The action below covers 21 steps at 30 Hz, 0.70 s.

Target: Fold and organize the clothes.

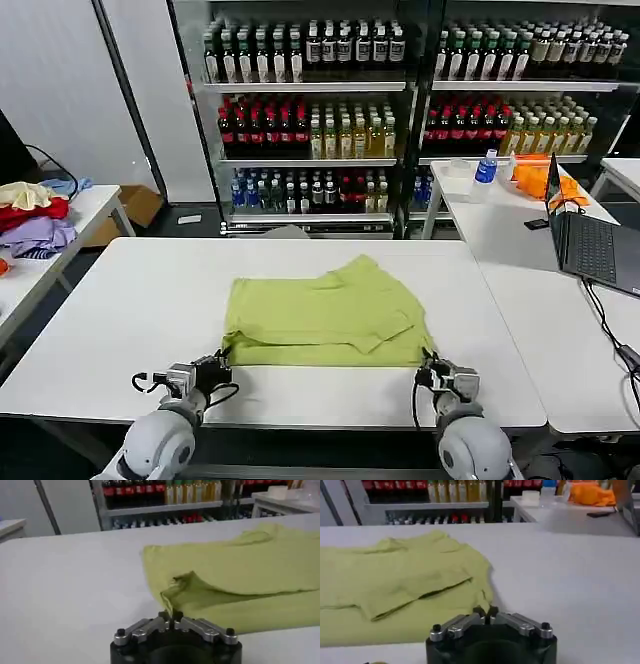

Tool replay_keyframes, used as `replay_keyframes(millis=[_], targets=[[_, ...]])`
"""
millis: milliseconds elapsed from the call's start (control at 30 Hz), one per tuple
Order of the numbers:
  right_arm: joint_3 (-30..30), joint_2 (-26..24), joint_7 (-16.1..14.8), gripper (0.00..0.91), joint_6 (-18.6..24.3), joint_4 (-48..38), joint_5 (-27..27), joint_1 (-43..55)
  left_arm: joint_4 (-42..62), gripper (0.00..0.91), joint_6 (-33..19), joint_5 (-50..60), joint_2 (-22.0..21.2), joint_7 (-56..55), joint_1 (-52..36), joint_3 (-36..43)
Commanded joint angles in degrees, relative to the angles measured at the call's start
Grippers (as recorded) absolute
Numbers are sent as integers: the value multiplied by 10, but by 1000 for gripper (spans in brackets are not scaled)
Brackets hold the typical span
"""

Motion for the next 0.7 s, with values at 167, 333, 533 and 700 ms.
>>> replay_keyframes(millis=[167, 333, 533, 700], targets=[[36, 2, -15, 0, 3, 135, -64, -169, -91, 40, 2, 8, 26, -3, 91, -21], [35, 5, -22, 222, -7, 140, -94, -183, -120, 302, 2, 14, 33, -3, 133, -41], [55, 2, -30, 907, -7, 158, -101, -175, -151, 907, 11, 26, 36, -2, 161, -61], [77, -12, -31, 907, -7, 174, -79, -149, -177, 907, 12, 41, 44, -8, 173, -85]])
